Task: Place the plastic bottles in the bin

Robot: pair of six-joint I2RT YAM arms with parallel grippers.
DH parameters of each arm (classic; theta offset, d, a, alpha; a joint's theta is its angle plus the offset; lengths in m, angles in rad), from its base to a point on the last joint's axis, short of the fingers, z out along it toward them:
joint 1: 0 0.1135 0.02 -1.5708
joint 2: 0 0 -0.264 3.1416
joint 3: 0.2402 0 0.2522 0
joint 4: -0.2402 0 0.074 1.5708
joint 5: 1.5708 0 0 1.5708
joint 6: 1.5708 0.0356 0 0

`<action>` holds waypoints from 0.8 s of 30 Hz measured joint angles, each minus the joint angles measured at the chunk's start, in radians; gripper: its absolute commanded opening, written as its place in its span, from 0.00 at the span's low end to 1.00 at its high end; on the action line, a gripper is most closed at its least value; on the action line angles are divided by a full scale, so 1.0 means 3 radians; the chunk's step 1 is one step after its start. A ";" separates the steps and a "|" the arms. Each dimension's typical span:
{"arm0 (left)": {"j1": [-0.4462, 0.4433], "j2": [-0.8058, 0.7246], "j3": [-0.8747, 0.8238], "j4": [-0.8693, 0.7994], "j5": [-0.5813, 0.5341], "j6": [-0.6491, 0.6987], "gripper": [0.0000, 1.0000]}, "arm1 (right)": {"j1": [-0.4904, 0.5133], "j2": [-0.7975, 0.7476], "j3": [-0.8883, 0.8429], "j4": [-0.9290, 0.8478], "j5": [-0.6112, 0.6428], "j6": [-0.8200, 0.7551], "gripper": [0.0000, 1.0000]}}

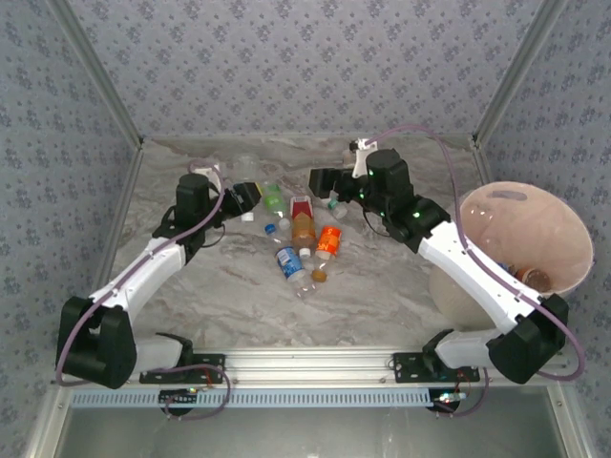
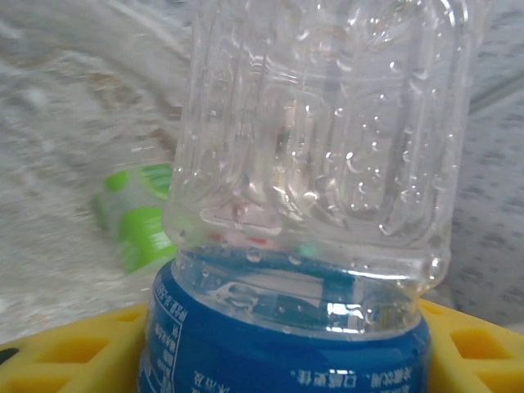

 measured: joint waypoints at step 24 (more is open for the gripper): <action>-0.0599 0.0000 0.0231 0.0870 0.1354 -0.0047 0.50 | -0.0052 0.0402 0.0081 0.0997 -0.1184 0.0763 0.99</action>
